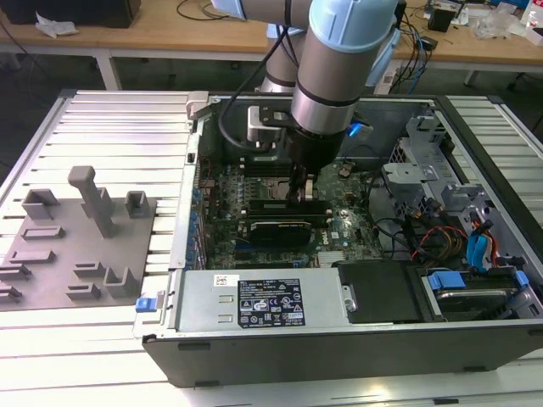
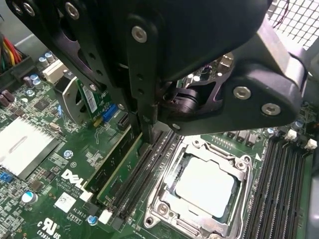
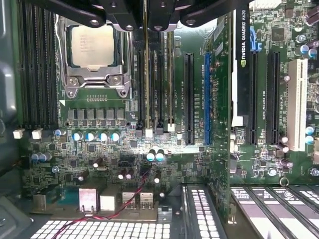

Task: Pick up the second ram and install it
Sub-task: 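Insert the second ram into the second slot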

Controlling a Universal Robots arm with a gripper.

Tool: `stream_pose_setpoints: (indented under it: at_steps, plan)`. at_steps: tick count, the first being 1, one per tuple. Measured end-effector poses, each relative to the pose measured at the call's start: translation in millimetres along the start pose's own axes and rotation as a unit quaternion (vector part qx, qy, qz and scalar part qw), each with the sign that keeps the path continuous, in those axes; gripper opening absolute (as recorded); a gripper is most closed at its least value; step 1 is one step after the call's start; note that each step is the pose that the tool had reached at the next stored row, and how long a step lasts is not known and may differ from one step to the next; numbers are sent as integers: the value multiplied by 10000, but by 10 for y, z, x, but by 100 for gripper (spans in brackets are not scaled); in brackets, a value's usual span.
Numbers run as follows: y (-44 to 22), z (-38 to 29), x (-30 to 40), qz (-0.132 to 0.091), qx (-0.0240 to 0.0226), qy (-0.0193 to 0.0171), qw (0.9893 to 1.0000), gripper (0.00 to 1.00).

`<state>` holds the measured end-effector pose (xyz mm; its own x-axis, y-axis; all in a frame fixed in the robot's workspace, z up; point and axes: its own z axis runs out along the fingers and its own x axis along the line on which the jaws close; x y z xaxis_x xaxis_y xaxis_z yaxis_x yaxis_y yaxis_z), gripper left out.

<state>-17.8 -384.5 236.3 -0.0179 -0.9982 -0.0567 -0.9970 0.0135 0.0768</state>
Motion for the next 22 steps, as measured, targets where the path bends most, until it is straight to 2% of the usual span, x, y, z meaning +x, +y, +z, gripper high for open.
stream_pose_setpoints:
  at_steps: [3, 7, 13, 22]
  plan:
    - [-2, 48, -2, -4, 0, 0, 10000, 13]
    - [1, 74, -7, -8, 0, 2, 10000, 13]
    - [19, 86, -7, -10, -1, 0, 10000, 13]
    - [-8, 93, -7, -9, -1, 1, 10000, 13]
